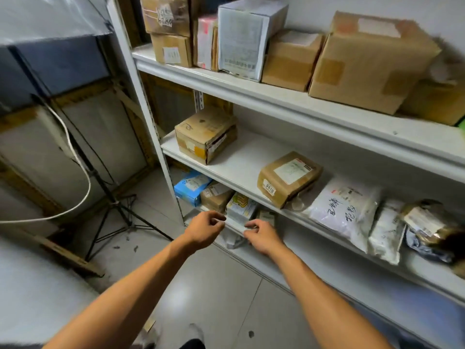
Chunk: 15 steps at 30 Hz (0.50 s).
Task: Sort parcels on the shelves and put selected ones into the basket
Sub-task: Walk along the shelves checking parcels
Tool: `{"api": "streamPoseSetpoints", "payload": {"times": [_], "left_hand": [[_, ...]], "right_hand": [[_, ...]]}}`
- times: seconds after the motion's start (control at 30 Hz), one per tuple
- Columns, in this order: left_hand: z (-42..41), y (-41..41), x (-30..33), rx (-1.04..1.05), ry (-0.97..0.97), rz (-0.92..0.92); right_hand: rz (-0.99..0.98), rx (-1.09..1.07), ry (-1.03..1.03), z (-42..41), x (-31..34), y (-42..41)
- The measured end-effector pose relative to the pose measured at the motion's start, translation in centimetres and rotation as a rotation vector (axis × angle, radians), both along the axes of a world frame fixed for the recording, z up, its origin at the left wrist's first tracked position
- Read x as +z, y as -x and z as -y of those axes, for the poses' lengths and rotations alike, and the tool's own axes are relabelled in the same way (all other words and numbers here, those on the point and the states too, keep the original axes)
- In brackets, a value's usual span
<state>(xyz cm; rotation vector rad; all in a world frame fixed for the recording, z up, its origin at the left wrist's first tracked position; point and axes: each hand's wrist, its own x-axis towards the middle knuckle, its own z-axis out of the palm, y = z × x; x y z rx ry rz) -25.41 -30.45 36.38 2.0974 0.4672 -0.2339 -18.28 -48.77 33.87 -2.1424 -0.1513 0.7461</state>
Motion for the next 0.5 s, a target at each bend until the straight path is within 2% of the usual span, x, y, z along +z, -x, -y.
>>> {"api": "streamPoseSetpoints", "payload": {"times": [0.13,0.33,0.5], "left_hand": [[-5.2,-2.4,-0.2,0.013,0.025,-0.010],[-12.0,-6.9,-0.7,-0.043,-0.064,-0.030],[-16.0,-12.0,-1.6,0.064,-0.265,0.073]], "right_hand": [[-0.021,-0.019,-0.009,-5.2,-0.3,-2.7],[-0.020,-0.053,-0.057,-12.6,-0.8,-5.0],[-0.053,-0.090,-0.114,-17.4,-1.8,-8.7]]}}
